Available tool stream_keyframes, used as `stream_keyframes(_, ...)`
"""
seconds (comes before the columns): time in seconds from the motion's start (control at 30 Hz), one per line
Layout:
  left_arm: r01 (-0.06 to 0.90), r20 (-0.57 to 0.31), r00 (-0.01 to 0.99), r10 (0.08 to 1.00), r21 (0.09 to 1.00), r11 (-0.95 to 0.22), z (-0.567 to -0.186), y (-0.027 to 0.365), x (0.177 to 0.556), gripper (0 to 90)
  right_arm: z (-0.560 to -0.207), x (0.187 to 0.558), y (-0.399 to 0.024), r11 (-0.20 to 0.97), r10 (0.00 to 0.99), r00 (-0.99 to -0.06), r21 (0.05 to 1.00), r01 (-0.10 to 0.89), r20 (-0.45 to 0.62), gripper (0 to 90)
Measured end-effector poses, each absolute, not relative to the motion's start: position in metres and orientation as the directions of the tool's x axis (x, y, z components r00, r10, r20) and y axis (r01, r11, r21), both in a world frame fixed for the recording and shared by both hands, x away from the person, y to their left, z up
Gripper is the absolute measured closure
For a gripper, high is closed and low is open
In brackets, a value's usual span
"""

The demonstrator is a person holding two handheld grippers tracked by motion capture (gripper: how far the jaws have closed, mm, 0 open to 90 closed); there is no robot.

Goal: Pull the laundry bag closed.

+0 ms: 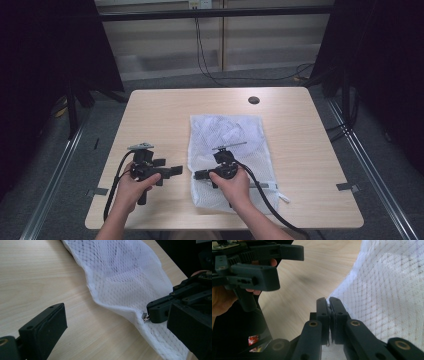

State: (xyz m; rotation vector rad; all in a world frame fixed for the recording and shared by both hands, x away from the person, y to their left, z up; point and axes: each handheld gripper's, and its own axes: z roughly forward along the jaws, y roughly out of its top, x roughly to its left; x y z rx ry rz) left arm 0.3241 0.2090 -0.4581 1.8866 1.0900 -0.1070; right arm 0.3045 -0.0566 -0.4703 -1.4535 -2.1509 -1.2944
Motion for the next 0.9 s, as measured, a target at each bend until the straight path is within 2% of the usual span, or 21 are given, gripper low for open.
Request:
stream_keyframes(0.4,0.733,-0.515,0.606,0.606,0.657,-0.174,-0.462,0.205,0.323,2.0,-0.466,0.306,-0.061,0.093,0.626,-0.47,0.539,0.837,0.622,86.6)
stream_keyframes(0.57,0.748,-0.557,0.611,0.562,0.638,-0.182,-0.467,0.198,0.321,2.1,-0.465,0.306,-0.062,0.087,0.627,-0.468,0.541,0.837,0.623,86.5)
stream_keyframes(0.9,0.748,-0.556,0.629,0.543,0.624,-0.227,-0.472,0.19,0.317,8.7,-0.461,0.306,-0.066,0.078,0.632,-0.473,0.557,0.827,0.614,86.6)
